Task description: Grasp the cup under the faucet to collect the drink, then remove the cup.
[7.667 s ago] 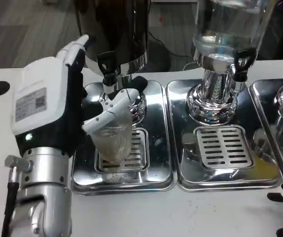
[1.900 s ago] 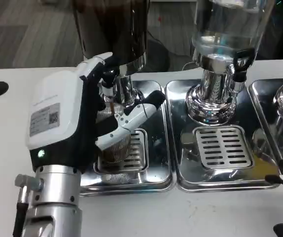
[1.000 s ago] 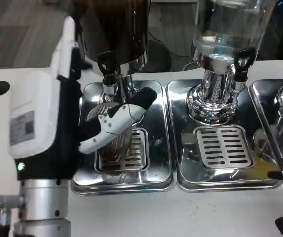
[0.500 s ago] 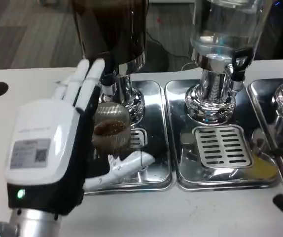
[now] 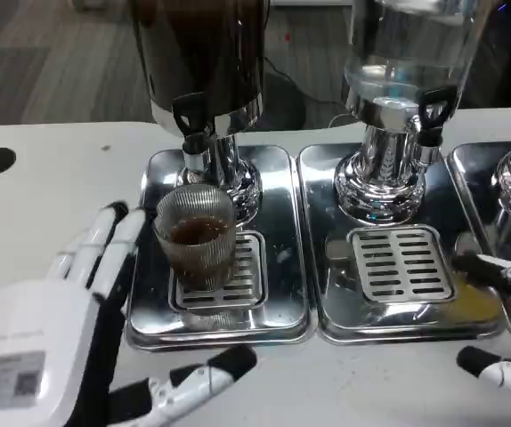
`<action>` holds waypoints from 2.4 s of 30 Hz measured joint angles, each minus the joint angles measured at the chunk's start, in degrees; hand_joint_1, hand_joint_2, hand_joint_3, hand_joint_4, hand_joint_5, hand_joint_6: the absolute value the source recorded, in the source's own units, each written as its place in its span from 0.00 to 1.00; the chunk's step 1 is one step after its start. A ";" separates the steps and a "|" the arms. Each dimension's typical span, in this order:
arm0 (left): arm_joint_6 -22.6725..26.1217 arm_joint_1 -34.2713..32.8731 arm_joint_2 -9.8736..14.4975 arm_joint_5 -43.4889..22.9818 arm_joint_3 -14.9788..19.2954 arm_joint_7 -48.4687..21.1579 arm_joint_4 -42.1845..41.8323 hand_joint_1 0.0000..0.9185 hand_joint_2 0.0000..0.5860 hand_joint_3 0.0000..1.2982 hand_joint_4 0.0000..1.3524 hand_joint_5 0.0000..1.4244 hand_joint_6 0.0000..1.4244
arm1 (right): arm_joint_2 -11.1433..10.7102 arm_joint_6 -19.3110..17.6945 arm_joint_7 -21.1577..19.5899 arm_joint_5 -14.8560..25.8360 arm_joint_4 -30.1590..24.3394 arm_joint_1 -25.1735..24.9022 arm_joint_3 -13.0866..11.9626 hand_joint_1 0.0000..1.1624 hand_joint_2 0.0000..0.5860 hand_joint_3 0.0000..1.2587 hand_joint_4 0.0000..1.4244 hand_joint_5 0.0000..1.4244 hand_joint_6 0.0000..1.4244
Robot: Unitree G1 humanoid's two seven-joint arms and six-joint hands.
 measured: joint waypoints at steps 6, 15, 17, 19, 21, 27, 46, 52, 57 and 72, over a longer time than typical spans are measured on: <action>-2.18 4.55 -0.08 -1.55 3.03 1.37 0.01 0.00 0.07 0.11 0.01 0.11 0.37 | 0.80 2.44 0.66 -0.50 -1.31 -1.50 1.73 0.54 0.22 0.17 0.11 0.10 0.05; -5.41 8.61 -0.71 -2.25 5.12 2.74 0.12 0.00 0.07 0.11 0.01 0.11 0.37 | 1.22 7.86 0.93 -3.59 -1.88 -7.52 5.19 0.56 0.22 0.18 0.11 0.11 0.07; -6.37 9.37 -0.83 -2.45 5.24 3.00 0.15 0.00 0.07 0.11 0.01 0.11 0.37 | 1.49 9.15 0.92 -4.58 -0.59 -10.06 6.49 0.56 0.21 0.18 0.12 0.11 0.07; -6.90 10.19 -1.00 -2.56 5.39 3.40 0.18 0.00 0.07 0.11 0.01 0.11 0.37 | 1.61 9.41 0.90 -5.82 0.04 -11.30 7.15 0.56 0.21 0.17 0.12 0.11 0.07; -7.37 11.06 -1.27 -2.63 5.59 3.67 0.43 0.00 0.07 0.11 0.01 0.11 0.37 | 2.05 9.69 0.64 -7.34 1.79 -13.46 7.71 0.57 0.20 0.16 0.12 0.11 0.06; -7.98 12.43 -1.45 -3.24 5.76 4.04 0.83 0.00 0.07 0.11 0.01 0.11 0.37 | 3.77 10.92 -1.01 -9.44 2.71 -15.92 8.25 0.60 0.14 0.08 0.08 0.08 0.02; -10.67 16.76 -2.54 -1.47 6.12 5.48 1.20 0.00 0.07 0.12 0.02 0.12 0.37 | 11.84 21.71 -8.01 -15.56 -3.40 -18.96 13.28 0.62 0.13 0.06 0.07 0.07 0.01; -11.87 19.07 -2.63 -1.39 7.72 6.55 1.19 0.00 0.06 0.12 0.02 0.12 0.37 | 14.08 23.01 -9.03 -17.57 -2.48 -23.08 15.69 0.63 0.14 0.07 0.07 0.07 0.01; -13.15 20.37 -2.72 -1.54 8.48 7.32 1.19 0.00 0.06 0.12 0.02 0.12 0.37 | 15.42 24.49 -11.04 -19.31 -0.65 -24.96 16.61 0.63 0.14 0.08 0.08 0.08 0.01; -16.76 24.46 -3.74 -1.85 9.91 8.35 0.91 0.00 0.07 0.12 0.02 0.12 0.37 | 19.11 26.27 -14.61 -20.89 2.47 -28.52 18.35 0.61 0.18 0.07 0.08 0.08 0.01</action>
